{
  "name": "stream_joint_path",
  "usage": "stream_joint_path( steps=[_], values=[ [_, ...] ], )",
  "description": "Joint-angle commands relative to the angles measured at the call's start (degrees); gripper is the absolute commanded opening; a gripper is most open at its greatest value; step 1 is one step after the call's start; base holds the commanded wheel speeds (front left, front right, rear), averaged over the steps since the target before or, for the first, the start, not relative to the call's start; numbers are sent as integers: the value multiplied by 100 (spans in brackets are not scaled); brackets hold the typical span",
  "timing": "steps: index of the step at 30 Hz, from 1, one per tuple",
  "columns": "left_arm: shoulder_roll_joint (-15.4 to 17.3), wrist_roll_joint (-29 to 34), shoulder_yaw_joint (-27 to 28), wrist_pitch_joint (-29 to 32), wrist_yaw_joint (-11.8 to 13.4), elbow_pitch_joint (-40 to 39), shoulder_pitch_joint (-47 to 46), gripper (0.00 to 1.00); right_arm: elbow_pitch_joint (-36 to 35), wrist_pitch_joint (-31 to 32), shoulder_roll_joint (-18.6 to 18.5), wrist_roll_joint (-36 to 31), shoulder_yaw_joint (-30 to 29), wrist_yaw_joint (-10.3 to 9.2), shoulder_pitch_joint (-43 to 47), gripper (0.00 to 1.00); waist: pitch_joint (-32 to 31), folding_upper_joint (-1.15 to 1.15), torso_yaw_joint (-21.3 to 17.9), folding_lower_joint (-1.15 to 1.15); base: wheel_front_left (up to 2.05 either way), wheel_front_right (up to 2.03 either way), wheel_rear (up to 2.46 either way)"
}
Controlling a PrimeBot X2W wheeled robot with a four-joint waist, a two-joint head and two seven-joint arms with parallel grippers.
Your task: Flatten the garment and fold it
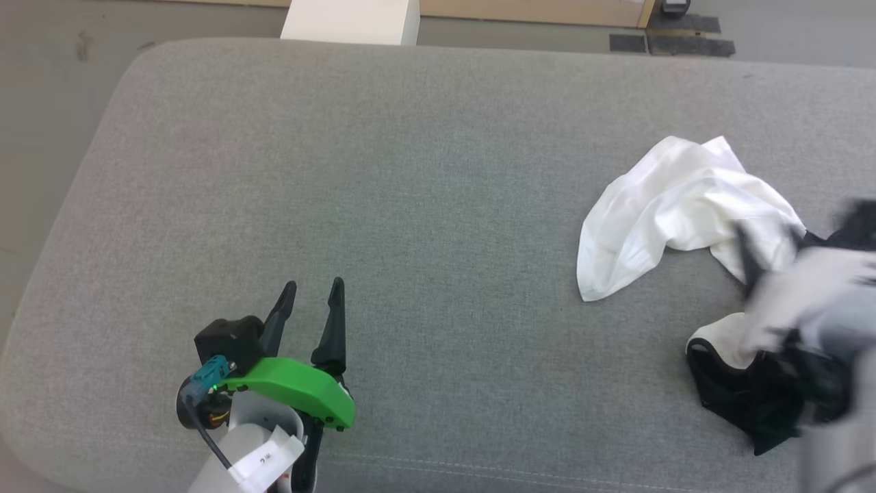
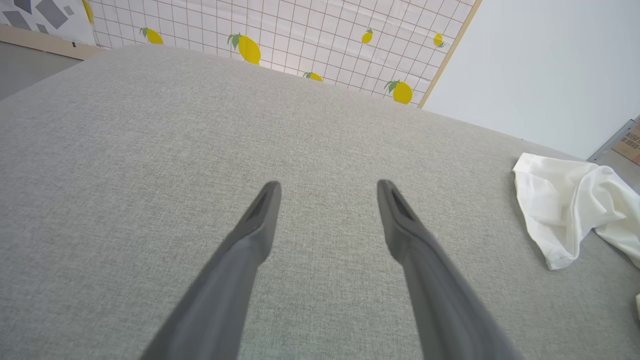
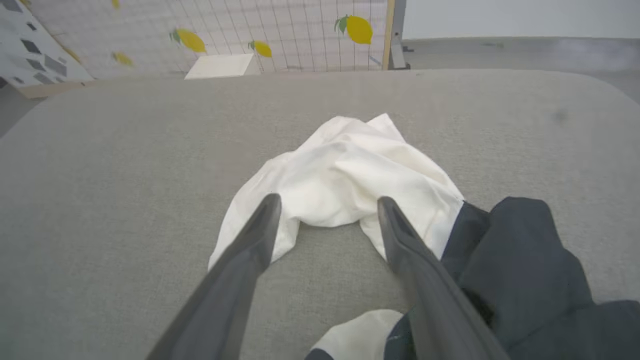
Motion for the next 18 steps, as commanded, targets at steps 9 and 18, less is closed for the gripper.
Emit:
stream_joint_path(
  steps=[9, 18],
  values=[
    [-104, -40, -100, -21, -23, 27, -273, 100, 1871, 266, -8, -1112, 771, -8, -1236, 100, 368, 0, 391, 0, 0, 0, 0],
    [-130, -64, -94, -84, -42, 104, -305, 100, 3288, 309, -24, -1838, 336, -8, -1691, 100, 492, 0, 733, 0, 0, 0, 0]
  ],
)
